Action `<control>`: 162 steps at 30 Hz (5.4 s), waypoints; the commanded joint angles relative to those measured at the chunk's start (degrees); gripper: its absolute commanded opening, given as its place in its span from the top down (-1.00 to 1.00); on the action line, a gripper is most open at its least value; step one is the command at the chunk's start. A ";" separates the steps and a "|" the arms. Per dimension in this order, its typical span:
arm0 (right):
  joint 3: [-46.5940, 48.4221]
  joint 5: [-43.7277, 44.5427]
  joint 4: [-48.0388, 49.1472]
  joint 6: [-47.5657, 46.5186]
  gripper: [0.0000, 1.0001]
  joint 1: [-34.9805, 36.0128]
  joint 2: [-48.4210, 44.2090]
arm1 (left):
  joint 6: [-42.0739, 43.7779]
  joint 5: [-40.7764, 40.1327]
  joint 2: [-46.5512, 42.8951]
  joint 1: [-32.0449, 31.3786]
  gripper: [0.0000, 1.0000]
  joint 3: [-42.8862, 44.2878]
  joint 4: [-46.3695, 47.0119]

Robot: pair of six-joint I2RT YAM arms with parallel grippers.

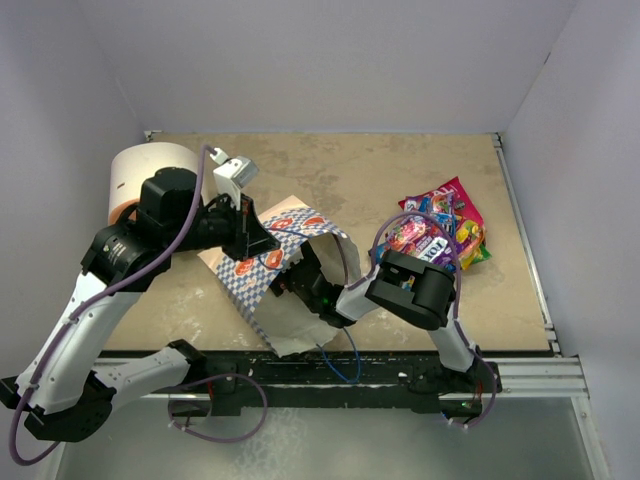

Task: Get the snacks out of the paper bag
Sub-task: Take out the snack from the paper bag, then place the snack at the center of the board, then adjust the paper bag at the center of the board.

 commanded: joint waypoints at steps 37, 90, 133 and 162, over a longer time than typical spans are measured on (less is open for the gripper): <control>-14.92 -24.72 -22.51 -4.27 0.37 2.41 -35.54 | -1.42 -13.79 1.45 -0.21 1.00 3.37 -0.09; 4.61 -7.93 -66.96 5.02 0.41 -51.29 -39.12 | -4.79 -10.04 5.06 -0.07 1.00 3.07 5.23; 24.16 -21.17 -90.62 10.92 -0.99 -51.29 -61.53 | -16.11 4.48 16.49 10.03 1.00 19.37 19.66; 26.79 -28.65 -97.32 19.25 -0.99 -51.29 -70.64 | -5.08 -20.32 2.87 13.14 -0.98 7.94 -4.69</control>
